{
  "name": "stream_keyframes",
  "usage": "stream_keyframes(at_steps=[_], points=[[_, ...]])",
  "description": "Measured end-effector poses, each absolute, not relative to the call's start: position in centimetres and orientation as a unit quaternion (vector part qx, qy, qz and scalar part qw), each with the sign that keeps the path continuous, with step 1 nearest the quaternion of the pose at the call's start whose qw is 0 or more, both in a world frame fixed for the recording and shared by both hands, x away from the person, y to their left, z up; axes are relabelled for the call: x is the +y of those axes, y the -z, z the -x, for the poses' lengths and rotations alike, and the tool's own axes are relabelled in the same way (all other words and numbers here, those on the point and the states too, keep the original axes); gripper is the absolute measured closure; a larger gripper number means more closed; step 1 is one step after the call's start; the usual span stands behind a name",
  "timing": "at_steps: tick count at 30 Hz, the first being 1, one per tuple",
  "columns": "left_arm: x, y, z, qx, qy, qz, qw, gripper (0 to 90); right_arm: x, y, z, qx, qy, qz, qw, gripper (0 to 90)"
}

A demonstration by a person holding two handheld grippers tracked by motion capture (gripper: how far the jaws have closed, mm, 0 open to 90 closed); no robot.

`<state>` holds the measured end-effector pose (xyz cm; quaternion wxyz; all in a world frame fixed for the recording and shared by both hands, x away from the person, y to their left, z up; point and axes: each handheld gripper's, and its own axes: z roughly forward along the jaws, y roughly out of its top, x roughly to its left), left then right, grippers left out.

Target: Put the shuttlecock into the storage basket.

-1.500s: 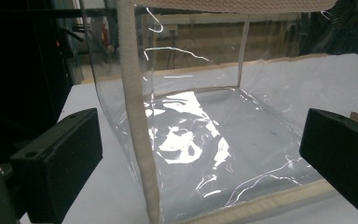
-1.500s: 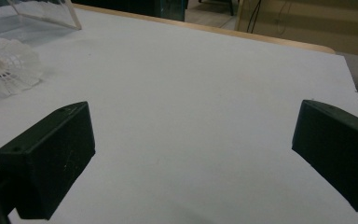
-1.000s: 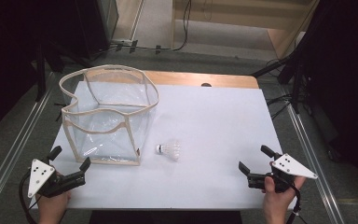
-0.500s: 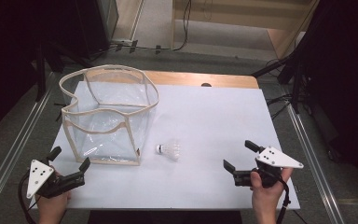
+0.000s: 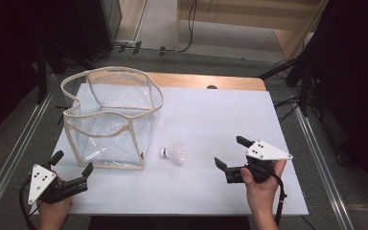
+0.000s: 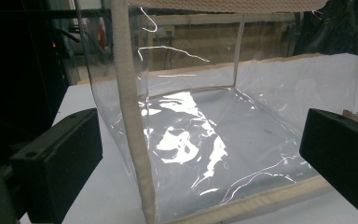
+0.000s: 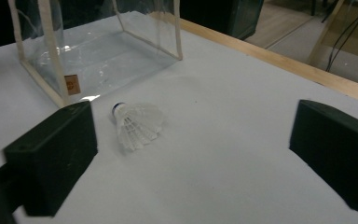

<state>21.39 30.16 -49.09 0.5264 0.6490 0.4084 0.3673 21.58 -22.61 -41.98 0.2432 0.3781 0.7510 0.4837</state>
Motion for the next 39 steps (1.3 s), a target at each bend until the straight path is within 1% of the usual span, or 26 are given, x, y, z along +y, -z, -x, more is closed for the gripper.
stream_keyframes(at_steps=[1,10,13,15,18,19,20,21,22,26,27,31,34,39], points=[[30.1,49.1,-21.4,0.408,-0.367,-0.649,0.527,0.0,-22.4,41.9,-21.7,0.749,-0.483,-0.382,0.244,11.9],[30.0,49.1,-21.4,0.406,-0.368,-0.652,0.524,0.0,-20.9,41.3,-23.2,0.763,-0.487,-0.364,0.222,12.7],[30.1,49.1,-21.4,0.406,-0.367,-0.653,0.524,0.0,-20.5,41.2,-23.6,0.766,-0.488,-0.359,0.217,19.0],[30.1,49.1,-21.4,0.406,-0.367,-0.653,0.524,0.0,-20.2,41.1,-23.9,0.769,-0.487,-0.355,0.213,19.8],[30.1,49.1,-21.4,0.405,-0.367,-0.653,0.524,0.0,-19.6,41.0,-24.3,0.775,-0.48,-0.35,0.214,23.7],[30.0,49.1,-21.4,0.405,-0.367,-0.653,0.524,0.0,-19.5,40.9,-24.4,0.777,-0.478,-0.35,0.212,26.1],[30.0,49.1,-21.4,0.406,-0.367,-0.653,0.524,0.0,-19.3,40.9,-24.6,0.778,-0.473,-0.353,0.215,31.0],[30.0,49.1,-21.4,0.405,-0.367,-0.653,0.524,0.0,-19.0,40.9,-24.8,0.777,-0.465,-0.359,0.227,34.7],[30.0,49.1,-21.4,0.406,-0.367,-0.653,0.524,0.0,-18.8,40.9,-24.9,0.779,-0.46,-0.36,0.229,35.8],[30.1,49.1,-21.4,0.406,-0.366,-0.653,0.525,0.0,-17.9,40.9,-25.6,0.785,-0.447,-0.361,0.23,47.6],[30.1,49.1,-21.4,0.406,-0.365,-0.653,0.526,0.0,-17.7,41.0,-25.8,0.786,-0.447,-0.36,0.228,51.6],[30.1,49.1,-21.4,0.405,-0.364,-0.654,0.525,0.0,-16.5,41.2,-26.5,0.8,-0.435,-0.348,0.224,60.5],[30.1,49.1,-21.4,0.405,-0.363,-0.654,0.526,0.0,-15.6,41.5,-27.0,0.809,-0.428,-0.338,0.217,70.2],[30.1,49.1,-21.4,0.405,-0.363,-0.654,0.526,0.0,-14.1,42.0,-27.4,0.827,-0.424,-0.315,0.192,83.0]])
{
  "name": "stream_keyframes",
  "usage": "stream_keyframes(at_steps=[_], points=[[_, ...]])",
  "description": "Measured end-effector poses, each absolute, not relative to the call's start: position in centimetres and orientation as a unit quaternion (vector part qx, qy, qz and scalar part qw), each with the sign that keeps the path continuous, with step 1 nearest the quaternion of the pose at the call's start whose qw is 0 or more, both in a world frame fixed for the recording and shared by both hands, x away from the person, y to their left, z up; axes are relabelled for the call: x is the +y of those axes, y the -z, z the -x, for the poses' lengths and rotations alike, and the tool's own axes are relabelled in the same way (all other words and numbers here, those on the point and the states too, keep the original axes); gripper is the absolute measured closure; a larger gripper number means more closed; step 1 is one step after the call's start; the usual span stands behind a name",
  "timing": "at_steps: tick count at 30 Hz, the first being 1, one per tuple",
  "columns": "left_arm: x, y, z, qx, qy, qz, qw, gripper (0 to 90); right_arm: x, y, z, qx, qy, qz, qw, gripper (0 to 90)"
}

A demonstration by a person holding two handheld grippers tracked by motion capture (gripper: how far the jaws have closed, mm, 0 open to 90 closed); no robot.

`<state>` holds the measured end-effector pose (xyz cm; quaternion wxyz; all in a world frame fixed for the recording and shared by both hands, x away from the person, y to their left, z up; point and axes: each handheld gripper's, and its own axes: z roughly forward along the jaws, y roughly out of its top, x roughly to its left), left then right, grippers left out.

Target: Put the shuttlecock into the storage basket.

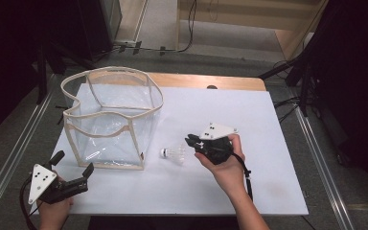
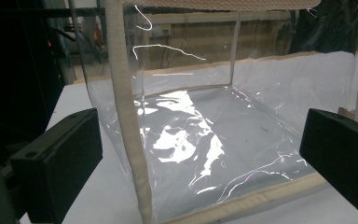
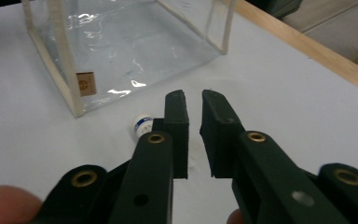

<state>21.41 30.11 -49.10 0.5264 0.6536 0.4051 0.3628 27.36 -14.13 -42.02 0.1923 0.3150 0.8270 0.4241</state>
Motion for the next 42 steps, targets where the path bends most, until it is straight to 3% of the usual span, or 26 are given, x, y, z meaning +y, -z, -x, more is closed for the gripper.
stream_keyframes(at_steps=[3,23,31,42], points=[[30.1,49.1,-21.4,0.405,-0.363,-0.653,0.527,0.0,-13.4,42.6,-27.4,0.832,-0.425,-0.31,0.176,87.9],[30.1,49.1,-21.4,0.404,-0.362,-0.655,0.526,0.0,-11.0,48.7,-25.1,0.854,-0.395,-0.319,0.112,88.1],[30.1,49.1,-21.4,0.404,-0.362,-0.656,0.525,0.0,-10.8,51.0,-25.2,0.855,-0.373,-0.345,0.108,88.1],[30.1,49.1,-21.4,0.405,-0.361,-0.654,0.527,0.0,-10.8,51.0,-27.0,0.843,-0.367,-0.376,0.116,88.1]])
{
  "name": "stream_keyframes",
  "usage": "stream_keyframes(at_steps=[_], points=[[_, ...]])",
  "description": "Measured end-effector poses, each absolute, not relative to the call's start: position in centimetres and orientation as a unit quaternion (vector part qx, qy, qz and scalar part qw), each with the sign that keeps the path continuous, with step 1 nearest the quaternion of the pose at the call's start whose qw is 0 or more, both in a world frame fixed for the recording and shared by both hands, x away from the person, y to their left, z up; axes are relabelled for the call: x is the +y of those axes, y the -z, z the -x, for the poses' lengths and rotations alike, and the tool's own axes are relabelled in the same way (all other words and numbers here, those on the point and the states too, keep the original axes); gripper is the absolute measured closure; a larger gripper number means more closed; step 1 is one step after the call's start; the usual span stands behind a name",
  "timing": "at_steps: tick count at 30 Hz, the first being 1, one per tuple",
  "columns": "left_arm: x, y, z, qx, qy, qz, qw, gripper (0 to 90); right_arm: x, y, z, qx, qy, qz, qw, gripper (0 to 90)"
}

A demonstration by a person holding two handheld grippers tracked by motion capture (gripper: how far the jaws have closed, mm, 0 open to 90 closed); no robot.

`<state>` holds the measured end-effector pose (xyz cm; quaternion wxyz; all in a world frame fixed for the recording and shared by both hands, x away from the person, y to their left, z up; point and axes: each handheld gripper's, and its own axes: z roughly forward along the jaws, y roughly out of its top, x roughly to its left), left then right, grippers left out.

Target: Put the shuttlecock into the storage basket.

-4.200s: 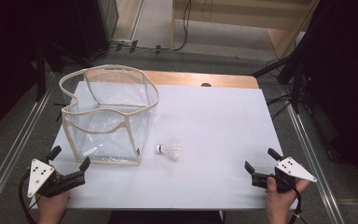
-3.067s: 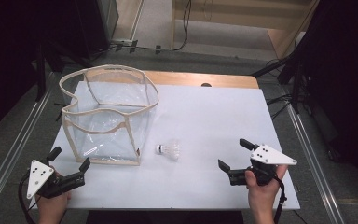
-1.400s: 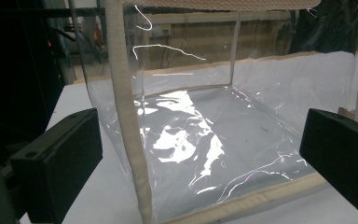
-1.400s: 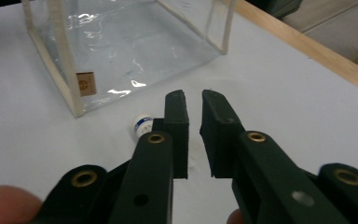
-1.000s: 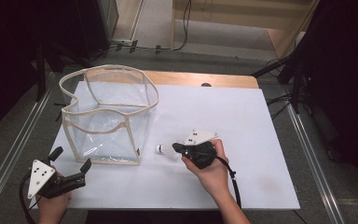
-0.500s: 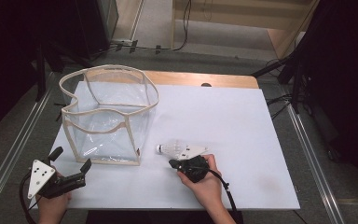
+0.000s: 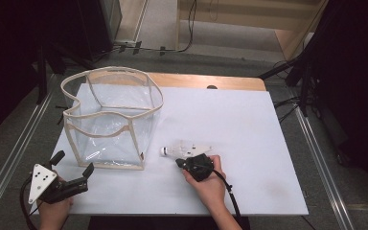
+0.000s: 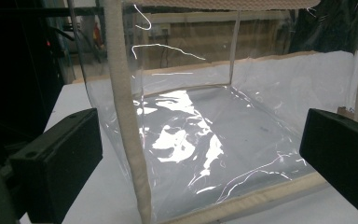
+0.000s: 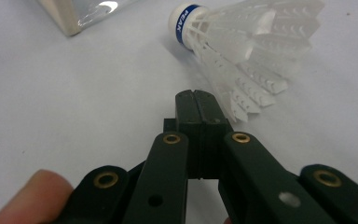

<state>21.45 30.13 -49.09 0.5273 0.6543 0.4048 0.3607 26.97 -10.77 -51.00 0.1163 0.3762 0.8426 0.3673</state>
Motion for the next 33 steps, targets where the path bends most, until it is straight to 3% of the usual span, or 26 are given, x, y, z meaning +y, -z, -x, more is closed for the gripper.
stream_keyframes(at_steps=[21,29,33], points=[[30.2,49.1,-21.5,0.406,-0.359,-0.653,0.529,0.0,-9.7,50.4,-32.0,0.84,-0.358,-0.385,0.133,88.1],[30.2,49.1,-21.5,0.405,-0.359,-0.654,0.529,0.0,-8.0,50.1,-32.0,0.846,-0.369,-0.362,0.129,87.8],[30.1,49.1,-21.5,0.405,-0.358,-0.653,0.53,0.0,-6.8,50.5,-32.0,0.847,-0.373,-0.36,0.122,78.7]])
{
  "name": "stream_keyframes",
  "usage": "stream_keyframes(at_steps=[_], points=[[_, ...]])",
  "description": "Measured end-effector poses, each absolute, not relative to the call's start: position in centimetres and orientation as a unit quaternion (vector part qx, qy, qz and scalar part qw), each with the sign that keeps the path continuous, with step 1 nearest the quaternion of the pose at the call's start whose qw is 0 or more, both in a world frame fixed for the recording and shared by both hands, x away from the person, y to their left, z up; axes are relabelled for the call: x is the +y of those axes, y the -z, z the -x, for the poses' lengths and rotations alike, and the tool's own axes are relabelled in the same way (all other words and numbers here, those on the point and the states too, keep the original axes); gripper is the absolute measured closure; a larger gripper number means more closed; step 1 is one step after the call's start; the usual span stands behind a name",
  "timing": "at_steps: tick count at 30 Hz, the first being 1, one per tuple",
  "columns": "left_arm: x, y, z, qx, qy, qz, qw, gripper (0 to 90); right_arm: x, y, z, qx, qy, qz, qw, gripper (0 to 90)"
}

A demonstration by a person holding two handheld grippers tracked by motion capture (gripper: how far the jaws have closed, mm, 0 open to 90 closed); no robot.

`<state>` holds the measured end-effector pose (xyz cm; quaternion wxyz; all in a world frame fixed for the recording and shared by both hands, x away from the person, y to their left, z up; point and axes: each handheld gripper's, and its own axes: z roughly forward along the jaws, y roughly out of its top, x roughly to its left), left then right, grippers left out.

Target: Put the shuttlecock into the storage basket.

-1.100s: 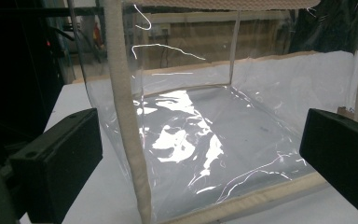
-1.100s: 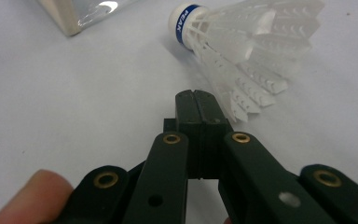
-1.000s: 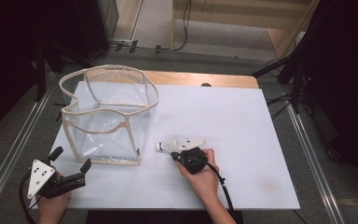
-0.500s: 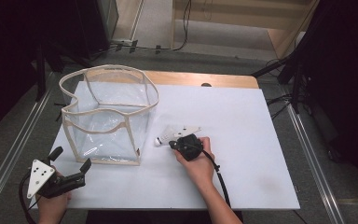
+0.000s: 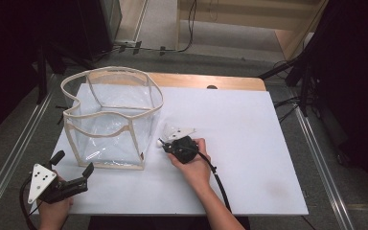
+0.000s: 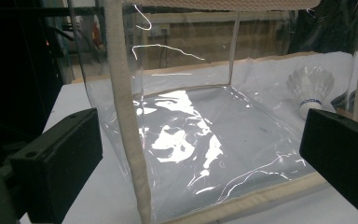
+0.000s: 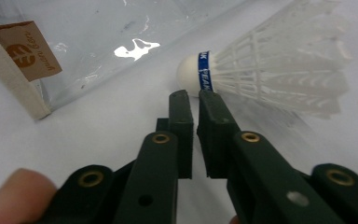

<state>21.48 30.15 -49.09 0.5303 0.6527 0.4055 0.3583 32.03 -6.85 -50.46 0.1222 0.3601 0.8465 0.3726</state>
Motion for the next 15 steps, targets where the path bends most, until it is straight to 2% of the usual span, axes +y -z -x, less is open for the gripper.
stream_keyframes(at_steps=[3,6,11,13,15], points=[[30.2,49.1,-21.5,0.405,-0.358,-0.653,0.53,0.0,-6.5,50.6,-32.1,0.843,-0.373,-0.365,0.131,71.2],[30.2,49.1,-21.5,0.405,-0.359,-0.653,0.529,0.0,-6.2,50.5,-32.3,0.842,-0.374,-0.366,0.132,67.8],[30.2,49.1,-21.5,0.405,-0.359,-0.654,0.529,0.0,-5.5,50.2,-32.4,0.839,-0.364,-0.37,0.166,59.6],[30.2,49.1,-21.5,0.405,-0.359,-0.654,0.529,0.0,-5.3,50.1,-32.4,0.836,-0.369,-0.371,0.164,61.9],[30.2,49.1,-21.5,0.405,-0.358,-0.654,0.53,0.0,-5.1,50.1,-32.4,0.839,-0.377,-0.36,0.153,70.4]])
